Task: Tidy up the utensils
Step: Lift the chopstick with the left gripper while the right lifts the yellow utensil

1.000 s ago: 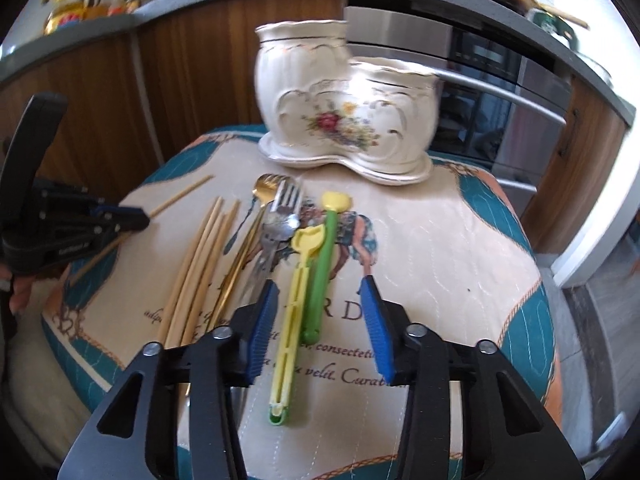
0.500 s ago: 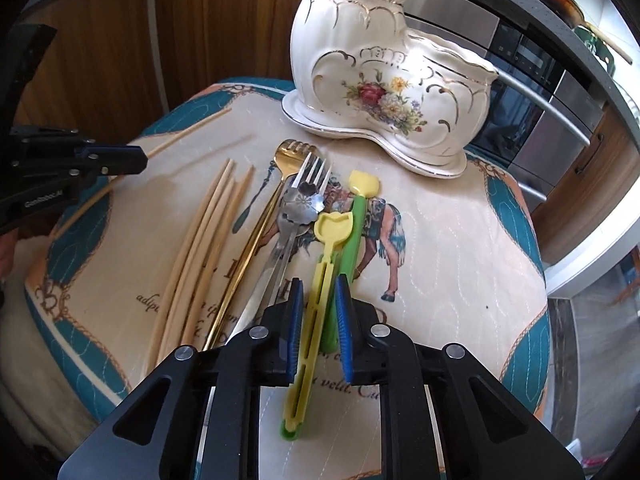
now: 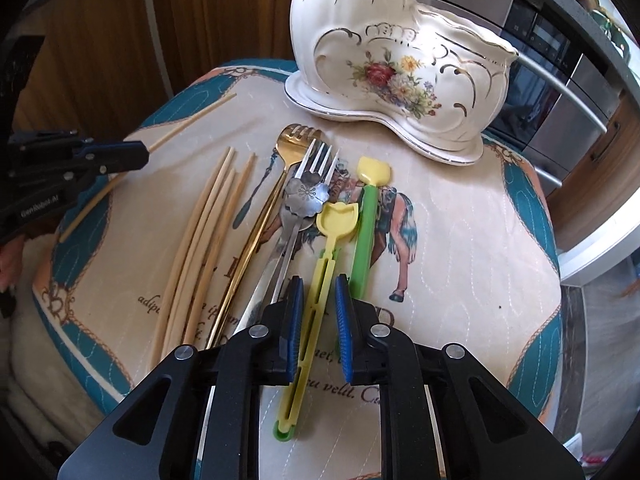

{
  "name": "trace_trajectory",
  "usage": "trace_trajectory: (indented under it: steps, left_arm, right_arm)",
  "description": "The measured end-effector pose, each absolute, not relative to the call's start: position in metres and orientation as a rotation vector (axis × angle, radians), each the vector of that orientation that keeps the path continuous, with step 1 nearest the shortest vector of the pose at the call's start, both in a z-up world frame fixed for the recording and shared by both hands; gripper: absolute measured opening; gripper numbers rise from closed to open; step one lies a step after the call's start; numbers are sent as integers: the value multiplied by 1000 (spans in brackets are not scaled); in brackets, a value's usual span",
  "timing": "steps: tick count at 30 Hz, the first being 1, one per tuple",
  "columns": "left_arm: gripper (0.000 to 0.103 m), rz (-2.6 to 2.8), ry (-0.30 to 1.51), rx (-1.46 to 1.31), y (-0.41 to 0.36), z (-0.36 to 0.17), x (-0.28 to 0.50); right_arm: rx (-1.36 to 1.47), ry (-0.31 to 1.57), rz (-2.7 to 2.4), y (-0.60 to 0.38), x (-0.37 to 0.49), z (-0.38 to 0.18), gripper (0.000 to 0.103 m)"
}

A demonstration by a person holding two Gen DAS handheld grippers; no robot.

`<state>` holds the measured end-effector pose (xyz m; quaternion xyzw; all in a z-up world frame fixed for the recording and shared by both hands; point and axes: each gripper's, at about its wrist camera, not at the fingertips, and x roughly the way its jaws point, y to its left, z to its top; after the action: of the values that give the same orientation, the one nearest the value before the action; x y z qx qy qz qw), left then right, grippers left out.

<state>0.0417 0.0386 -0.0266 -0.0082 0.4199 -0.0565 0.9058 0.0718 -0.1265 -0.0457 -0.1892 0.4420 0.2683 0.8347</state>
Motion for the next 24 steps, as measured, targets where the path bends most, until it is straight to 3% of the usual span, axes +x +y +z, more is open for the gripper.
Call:
trace_trajectory:
  steps: [14,24]
  left_arm:
    - [5,-112,818,-19,39,-16,36]
    - [5,-112,649,-10,33,25,36]
  right_arm:
    - [-142,806,626,-162,63,-19,11]
    - [30,554,619,-187,75,27,11]
